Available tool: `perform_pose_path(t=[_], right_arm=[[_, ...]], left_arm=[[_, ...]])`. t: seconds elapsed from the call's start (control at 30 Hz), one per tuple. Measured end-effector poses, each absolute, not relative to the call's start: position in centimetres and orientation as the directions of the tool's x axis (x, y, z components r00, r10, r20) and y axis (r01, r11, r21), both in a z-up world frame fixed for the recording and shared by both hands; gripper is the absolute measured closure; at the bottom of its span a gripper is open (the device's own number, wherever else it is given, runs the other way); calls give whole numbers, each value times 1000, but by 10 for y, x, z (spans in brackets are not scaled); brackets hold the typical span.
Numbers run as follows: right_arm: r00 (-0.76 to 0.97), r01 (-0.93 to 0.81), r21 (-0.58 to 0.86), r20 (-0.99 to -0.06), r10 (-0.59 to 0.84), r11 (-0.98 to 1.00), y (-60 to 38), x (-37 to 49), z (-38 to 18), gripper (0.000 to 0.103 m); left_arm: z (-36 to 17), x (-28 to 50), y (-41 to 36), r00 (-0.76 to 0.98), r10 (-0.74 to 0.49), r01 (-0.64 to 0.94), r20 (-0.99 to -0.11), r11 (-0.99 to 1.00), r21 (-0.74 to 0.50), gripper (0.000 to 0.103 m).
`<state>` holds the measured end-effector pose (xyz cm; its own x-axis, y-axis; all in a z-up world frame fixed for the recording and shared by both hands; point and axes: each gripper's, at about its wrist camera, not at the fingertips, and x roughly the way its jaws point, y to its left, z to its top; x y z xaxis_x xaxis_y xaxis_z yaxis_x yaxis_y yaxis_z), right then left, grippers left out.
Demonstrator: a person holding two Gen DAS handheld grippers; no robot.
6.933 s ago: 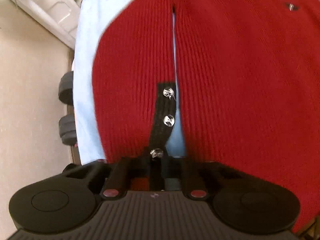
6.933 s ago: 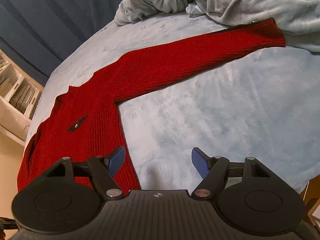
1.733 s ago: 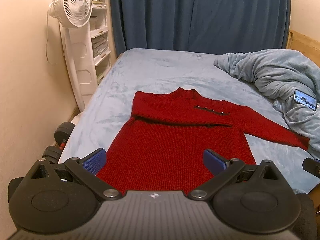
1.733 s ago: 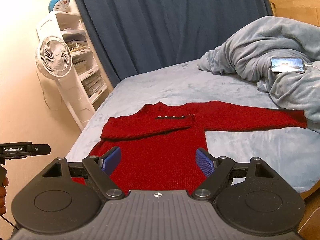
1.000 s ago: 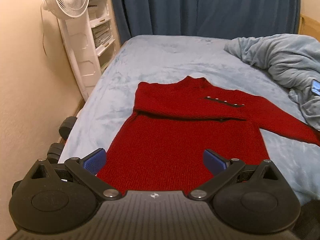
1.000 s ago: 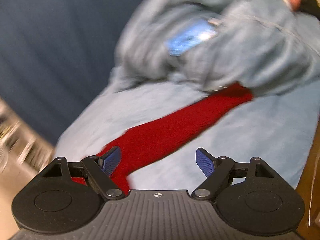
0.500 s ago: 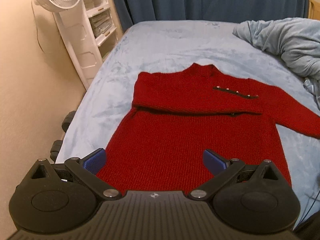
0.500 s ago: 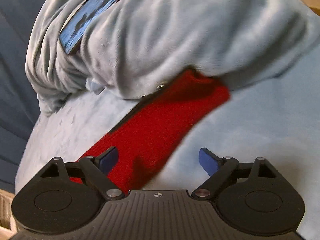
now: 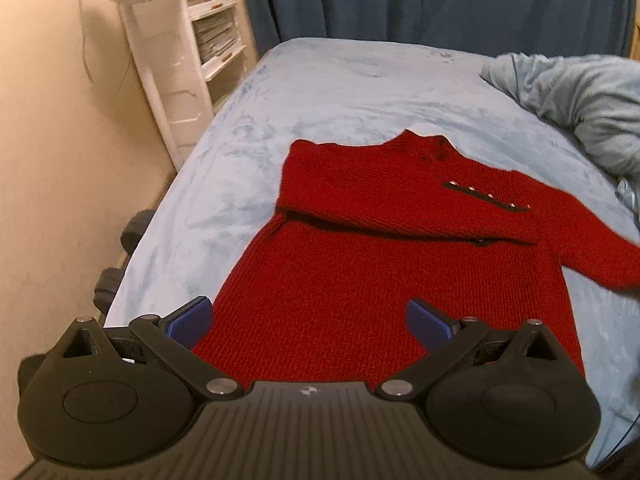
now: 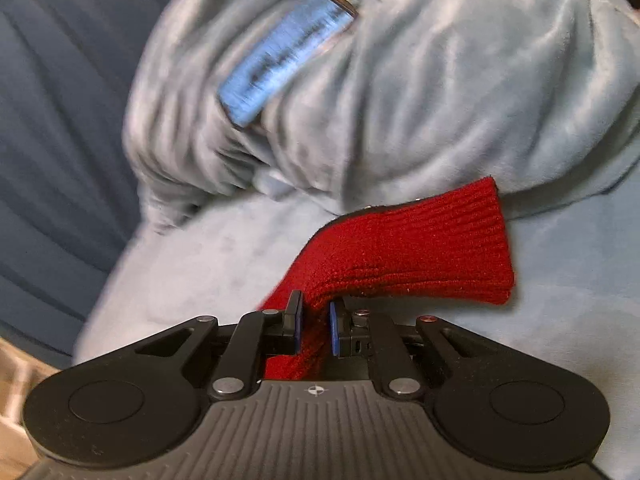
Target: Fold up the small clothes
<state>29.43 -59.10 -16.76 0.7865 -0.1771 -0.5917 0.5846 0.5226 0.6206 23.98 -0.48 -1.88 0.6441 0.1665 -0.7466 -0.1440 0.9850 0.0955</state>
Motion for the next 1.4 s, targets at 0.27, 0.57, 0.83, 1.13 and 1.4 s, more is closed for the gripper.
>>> perform_pose_path(t=[0.27, 0.57, 0.83, 1.13, 1.4], right_arm=[[887, 372, 418, -422, -186, 829, -481, 339, -66, 90], [830, -338, 69, -447, 332, 939, -155, 399, -58, 38], [710, -347, -34, -663, 238, 937, -151, 328, -132, 38], [827, -143, 33, -545, 137, 989, -274, 181, -56, 28], [841, -107, 110, -520, 149, 988, -287, 90, -31, 24]], left_arm=[[-15, 229, 72, 628, 250, -287, -738, 955, 79, 0], [-6, 195, 160, 589, 343, -437, -732, 897, 68, 0], [-11, 185, 182, 580, 338, -448, -741, 892, 57, 0], [2, 193, 102, 674, 219, -276, -705, 960, 34, 0], [12, 145, 45, 724, 150, -138, -673, 988, 71, 0]])
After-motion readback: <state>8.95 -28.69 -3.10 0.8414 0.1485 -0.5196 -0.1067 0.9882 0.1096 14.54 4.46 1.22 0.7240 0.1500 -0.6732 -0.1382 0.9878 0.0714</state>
